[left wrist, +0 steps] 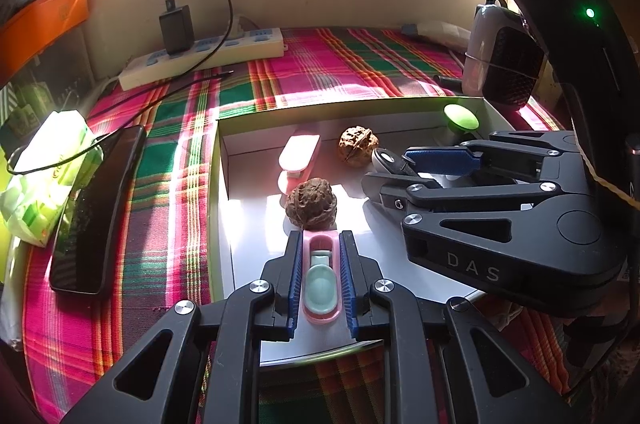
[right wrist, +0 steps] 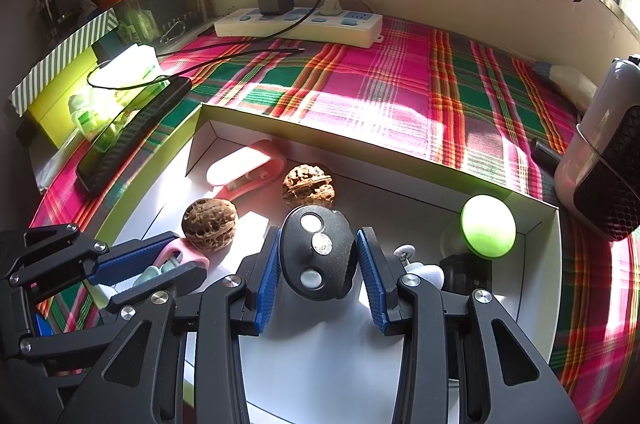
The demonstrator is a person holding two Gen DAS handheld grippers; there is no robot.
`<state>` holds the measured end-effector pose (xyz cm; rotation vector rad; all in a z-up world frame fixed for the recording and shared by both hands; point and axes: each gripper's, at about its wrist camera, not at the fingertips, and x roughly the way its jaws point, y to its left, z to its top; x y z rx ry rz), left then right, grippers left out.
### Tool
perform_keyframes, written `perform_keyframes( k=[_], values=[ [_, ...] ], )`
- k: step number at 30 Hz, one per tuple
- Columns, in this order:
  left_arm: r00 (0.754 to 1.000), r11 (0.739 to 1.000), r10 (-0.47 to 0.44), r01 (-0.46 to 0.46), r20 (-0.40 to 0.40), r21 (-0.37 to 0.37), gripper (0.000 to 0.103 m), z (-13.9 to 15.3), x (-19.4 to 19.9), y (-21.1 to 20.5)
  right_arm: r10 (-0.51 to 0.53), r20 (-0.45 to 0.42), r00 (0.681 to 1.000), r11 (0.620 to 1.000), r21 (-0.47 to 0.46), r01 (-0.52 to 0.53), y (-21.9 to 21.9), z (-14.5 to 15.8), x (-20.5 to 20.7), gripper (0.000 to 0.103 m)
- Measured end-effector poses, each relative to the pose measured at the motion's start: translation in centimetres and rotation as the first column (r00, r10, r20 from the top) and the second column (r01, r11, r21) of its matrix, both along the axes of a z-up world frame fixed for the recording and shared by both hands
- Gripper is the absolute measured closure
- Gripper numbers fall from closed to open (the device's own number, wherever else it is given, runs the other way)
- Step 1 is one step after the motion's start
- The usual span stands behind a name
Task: Organize objects
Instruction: 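Lower and open the left gripper in the box while the right gripper releases the black disc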
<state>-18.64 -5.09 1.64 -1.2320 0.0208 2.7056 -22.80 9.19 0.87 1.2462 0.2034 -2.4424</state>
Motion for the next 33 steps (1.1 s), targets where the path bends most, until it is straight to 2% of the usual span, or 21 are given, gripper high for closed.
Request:
perform_keyframes(
  k=[9,33],
  values=[
    [1.0,1.0,0.002,-0.002,0.0,-0.001,0.085,0.0,0.1,-0.2,0.0,0.008,1.0,1.0,0.004,-0.001,0.0,0.0,0.2,0.064],
    [1.0,1.0,0.005,-0.005,-0.002,0.01,0.073,0.4,0.8,-0.3,-0.01,0.015,1.0,1.0,-0.005,0.01,0.3,1.0,1.0,0.063]
  ],
)
